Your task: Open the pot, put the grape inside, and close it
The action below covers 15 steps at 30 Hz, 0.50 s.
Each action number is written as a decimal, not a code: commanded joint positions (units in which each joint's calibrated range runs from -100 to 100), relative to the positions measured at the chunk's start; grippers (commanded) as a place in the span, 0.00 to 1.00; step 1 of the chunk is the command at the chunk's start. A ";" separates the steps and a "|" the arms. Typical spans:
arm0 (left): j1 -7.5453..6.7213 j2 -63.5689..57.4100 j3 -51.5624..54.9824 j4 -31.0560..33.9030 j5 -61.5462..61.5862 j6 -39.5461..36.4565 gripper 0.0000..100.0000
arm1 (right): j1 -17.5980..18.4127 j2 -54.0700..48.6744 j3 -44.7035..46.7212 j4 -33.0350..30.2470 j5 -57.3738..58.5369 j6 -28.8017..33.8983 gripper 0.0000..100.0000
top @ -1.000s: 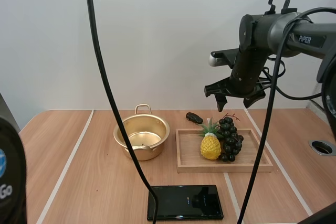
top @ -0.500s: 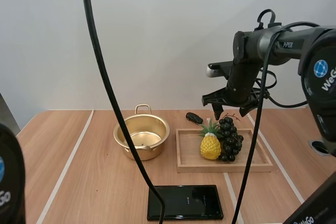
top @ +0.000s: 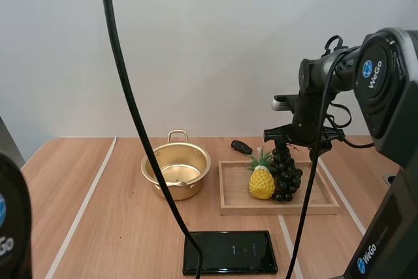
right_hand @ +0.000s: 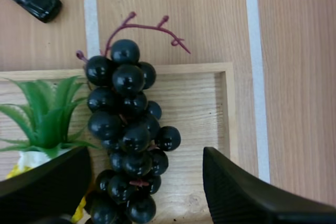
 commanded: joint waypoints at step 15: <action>0.05 -0.31 -0.39 -0.34 -1.25 -0.61 0.00 | -0.20 6.43 1.06 1.64 -3.74 0.29 1.00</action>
